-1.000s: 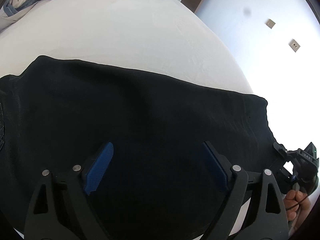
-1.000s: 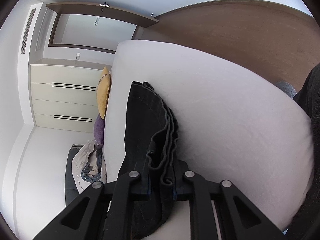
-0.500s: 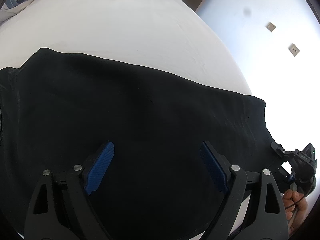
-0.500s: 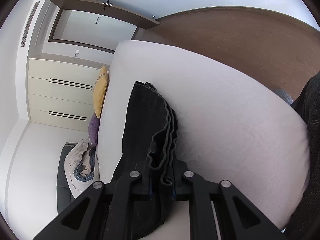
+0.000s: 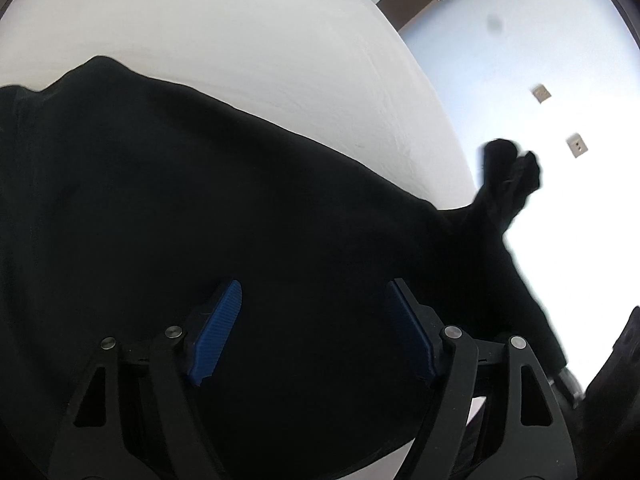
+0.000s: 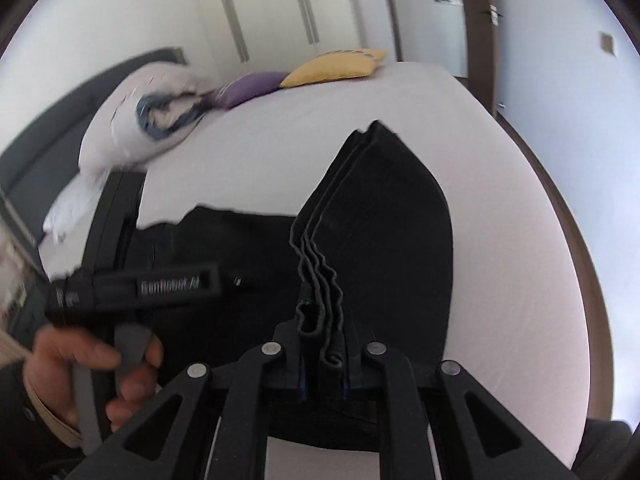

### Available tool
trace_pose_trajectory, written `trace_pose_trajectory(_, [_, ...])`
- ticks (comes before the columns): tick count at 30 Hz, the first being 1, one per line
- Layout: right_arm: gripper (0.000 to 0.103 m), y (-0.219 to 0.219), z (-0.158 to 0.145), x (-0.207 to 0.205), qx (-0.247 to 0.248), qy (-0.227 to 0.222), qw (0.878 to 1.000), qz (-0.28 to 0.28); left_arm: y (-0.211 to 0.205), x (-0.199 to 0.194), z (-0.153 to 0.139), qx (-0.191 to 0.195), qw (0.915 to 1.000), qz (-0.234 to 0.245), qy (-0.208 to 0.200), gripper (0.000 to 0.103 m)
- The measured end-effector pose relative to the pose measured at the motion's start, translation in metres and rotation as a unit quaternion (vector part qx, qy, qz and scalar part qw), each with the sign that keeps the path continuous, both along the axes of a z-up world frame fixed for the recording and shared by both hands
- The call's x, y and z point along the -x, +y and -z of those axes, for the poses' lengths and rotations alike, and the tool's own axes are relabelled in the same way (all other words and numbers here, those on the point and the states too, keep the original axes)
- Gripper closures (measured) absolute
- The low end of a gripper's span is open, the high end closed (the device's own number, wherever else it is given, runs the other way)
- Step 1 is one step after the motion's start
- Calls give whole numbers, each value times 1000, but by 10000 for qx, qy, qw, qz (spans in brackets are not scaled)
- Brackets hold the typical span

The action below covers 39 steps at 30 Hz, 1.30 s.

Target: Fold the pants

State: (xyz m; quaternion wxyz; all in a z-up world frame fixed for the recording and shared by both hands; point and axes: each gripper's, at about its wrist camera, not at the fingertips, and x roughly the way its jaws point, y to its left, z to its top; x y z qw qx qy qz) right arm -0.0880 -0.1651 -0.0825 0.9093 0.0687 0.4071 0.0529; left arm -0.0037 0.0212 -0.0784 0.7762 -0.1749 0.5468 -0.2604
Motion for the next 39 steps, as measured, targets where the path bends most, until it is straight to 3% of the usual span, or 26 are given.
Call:
trace_pose_trajectory(4, [91, 19, 19, 0, 134, 177, 9996, -166, 9, -3, 0, 291, 9993, -78, 227, 29])
trace_pose_trajectory(13, [91, 17, 16, 10, 446, 38, 9989, -135, -19, -24, 3, 658, 9935, 132, 919, 29])
trace_pose_trajectory(20, [91, 26, 11, 15, 564, -68, 9980, -278, -42, -42, 8, 424, 9923, 266, 1132, 32])
trace_pose_trajectory(22, [91, 30, 9, 14, 578, -77, 9978, -315, -48, -47, 10, 383, 9917, 360, 1173, 56])
trace_pose_trajectory(27, [91, 33, 4, 15, 618, -126, 9973, -374, -58, -58, 10, 349, 9904, 620, 1184, 81])
trace_pose_trajectory(33, [91, 43, 1, 18, 673, -173, 9960, -564, -63, -72, -4, 258, 9897, 1037, 957, 93])
trace_pose_trajectory(39, [91, 66, -6, 6, 517, -249, 9944, -890, -55, -91, -30, -281, 9870, 1515, 455, 95])
